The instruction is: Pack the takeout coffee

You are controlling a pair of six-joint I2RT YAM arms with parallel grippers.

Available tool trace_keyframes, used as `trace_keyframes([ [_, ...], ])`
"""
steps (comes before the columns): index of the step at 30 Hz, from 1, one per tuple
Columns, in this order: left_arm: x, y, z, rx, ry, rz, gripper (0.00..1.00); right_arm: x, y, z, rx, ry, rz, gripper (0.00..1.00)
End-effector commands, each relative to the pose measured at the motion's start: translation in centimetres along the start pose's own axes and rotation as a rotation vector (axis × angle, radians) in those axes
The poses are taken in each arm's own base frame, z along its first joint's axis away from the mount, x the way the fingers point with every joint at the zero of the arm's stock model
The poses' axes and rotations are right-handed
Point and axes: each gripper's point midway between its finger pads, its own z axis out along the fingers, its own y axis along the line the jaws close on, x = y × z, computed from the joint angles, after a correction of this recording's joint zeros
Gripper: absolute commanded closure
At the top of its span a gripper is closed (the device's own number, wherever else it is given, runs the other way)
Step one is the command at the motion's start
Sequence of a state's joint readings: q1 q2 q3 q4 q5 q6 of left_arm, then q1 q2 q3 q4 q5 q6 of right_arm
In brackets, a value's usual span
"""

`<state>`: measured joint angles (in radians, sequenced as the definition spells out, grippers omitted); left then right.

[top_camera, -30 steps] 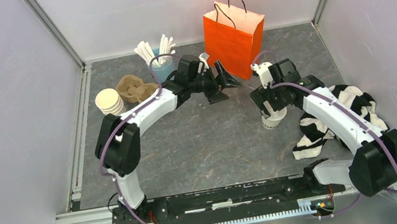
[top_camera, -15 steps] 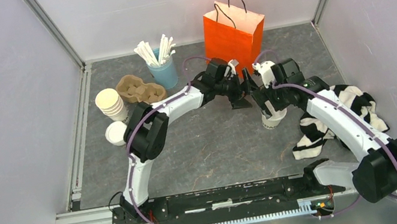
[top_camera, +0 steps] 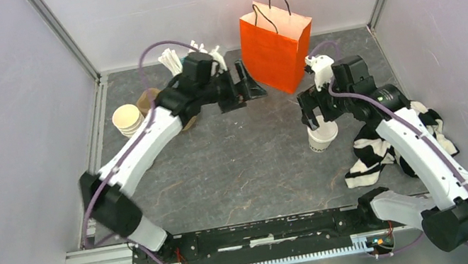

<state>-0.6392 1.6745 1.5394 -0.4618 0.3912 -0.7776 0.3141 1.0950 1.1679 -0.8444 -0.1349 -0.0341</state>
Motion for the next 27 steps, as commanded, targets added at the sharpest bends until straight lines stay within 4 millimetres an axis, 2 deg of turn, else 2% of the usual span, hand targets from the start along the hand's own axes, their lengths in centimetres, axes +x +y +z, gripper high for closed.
trace_keyframes([
  [1, 1.7, 2.4, -7.0, -0.191, -0.05, 0.114, 0.05, -3.5, 1.7, -0.1, -0.087, -0.093, 0.049, 0.02],
  [4, 1.0, 3.4, -11.2, -0.293, -0.137, 0.105, 0.05, -5.9, 2.7, 0.3, -0.153, -0.145, 0.066, 0.02],
  [7, 0.1, 4.5, -13.2, -0.362, -0.213, 0.094, 0.04, -7.4, 3.4, 1.5, -0.2, -0.158, 0.109, 0.02],
  [8, 0.1, 4.9, -13.3, -0.37, -0.212, 0.093, 0.04, -7.7, 3.6, 1.8, -0.217, -0.156, 0.124, 0.02],
  [13, -2.0, 10.0, -12.0, -0.535, -0.186, 0.139, 0.09, -9.8, 4.7, 2.5, -0.276, -0.172, 0.171, 0.02],
  [14, -2.4, 11.3, -11.8, -0.576, -0.167, 0.147, 0.13, -10.1, 4.9, 2.5, -0.283, -0.167, 0.17, 0.02],
  [16, -3.5, 14.1, -11.7, -0.657, -0.146, 0.156, 0.19, -10.3, 5.0, 2.4, -0.284, -0.163, 0.158, 0.02],
  [19, -5.3, 17.1, -11.8, -0.733, -0.153, 0.187, 0.2, -9.8, 4.2, 2.4, -0.236, -0.155, 0.14, 0.02],
  [24, -7.5, 20.1, -10.3, -0.72, -0.172, 0.153, 0.22, -8.9, 3.6, 2.6, -0.198, -0.145, 0.144, 0.02],
  [27, -8.4, 21.5, -9.6, -0.722, -0.2, 0.117, 0.27, -9.3, 3.6, 2.7, -0.2, -0.156, 0.146, 0.02],
])
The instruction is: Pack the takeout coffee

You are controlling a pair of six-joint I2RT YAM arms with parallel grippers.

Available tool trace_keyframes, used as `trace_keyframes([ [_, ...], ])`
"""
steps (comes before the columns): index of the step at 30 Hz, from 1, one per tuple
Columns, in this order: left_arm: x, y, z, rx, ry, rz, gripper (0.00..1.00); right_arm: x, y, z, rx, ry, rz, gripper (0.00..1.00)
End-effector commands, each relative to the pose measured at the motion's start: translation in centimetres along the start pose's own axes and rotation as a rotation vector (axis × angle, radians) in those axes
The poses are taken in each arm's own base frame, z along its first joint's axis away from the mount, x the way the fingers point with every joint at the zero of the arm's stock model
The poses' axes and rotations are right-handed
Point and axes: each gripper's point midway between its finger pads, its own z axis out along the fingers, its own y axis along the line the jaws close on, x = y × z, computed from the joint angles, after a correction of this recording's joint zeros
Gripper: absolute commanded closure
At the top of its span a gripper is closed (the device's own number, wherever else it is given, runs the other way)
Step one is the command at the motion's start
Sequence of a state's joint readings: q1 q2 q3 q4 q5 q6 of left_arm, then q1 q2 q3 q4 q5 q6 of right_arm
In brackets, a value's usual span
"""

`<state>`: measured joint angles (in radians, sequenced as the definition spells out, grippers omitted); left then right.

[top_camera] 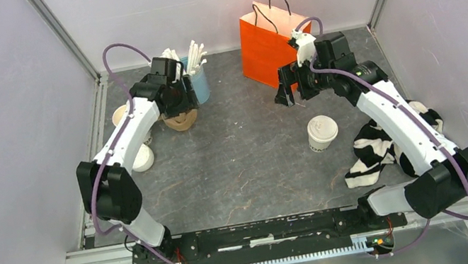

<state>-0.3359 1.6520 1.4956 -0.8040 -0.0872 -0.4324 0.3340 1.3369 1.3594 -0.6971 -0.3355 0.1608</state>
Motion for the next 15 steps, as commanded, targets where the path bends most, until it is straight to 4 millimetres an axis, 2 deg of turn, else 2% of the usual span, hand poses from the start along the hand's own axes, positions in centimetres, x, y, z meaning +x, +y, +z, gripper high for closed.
trace_keyframes([
  [1, -3.3, 0.0, 1.3, 0.029, -0.093, 0.002, 0.3, -1.9, 0.2, -0.9, 0.016, -0.066, -0.026, 0.02],
  [5, -4.1, -0.1, 3.4, 0.07, -0.126, -0.076, 0.37, -2.7, -0.4, -0.8, 0.041, -0.081, -0.083, 0.02],
  [8, -3.7, -0.2, 5.7, 0.071, -0.119, -0.104, 0.41, -2.8, -0.9, -0.6, 0.062, -0.072, -0.105, 0.02],
  [12, -3.0, 0.0, 8.1, 0.065, -0.122, -0.127, 0.38, -1.3, 0.2, 0.5, 0.049, -0.031, -0.177, 0.02],
  [15, -2.8, 0.2, 9.5, 0.053, -0.109, -0.13, 0.37, -1.1, 1.3, 0.8, 0.042, -0.029, -0.224, 0.02],
])
